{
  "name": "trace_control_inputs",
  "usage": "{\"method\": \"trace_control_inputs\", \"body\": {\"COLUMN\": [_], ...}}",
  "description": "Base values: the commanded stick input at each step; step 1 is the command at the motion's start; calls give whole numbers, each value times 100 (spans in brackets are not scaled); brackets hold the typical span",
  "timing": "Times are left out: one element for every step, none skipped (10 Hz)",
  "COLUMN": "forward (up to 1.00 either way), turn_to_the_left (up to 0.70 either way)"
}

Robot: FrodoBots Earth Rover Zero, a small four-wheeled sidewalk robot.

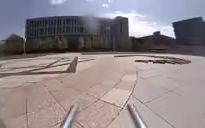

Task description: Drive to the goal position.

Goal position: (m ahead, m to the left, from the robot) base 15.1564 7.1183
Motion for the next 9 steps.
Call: {"method": "trace_control_inputs", "body": {"forward": [70, 70, 70, 70, 70, 70, 70, 70, 70], "turn_to_the_left": [0, 0, 0, 0, 0, 0, 0, 0, 0]}}
